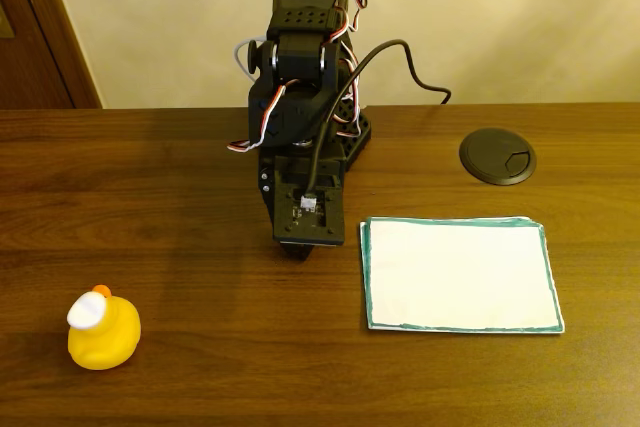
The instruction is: Grab the yellow duck toy and put inside the green color rectangle box on the table
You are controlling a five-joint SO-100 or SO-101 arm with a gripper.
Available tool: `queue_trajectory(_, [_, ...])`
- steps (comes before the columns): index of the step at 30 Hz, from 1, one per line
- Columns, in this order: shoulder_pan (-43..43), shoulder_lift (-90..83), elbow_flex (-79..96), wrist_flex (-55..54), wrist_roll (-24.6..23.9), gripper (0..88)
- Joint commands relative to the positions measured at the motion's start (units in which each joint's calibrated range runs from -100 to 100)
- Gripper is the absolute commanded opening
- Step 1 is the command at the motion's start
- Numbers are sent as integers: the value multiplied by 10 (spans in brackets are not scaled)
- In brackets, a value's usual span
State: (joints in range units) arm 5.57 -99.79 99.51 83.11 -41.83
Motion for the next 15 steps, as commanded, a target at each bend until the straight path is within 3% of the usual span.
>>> queue_trajectory(1, [61, -1, 5, 5, -13, 8])
queue_trajectory(15, [55, -1, 5, 5, -12, 8])
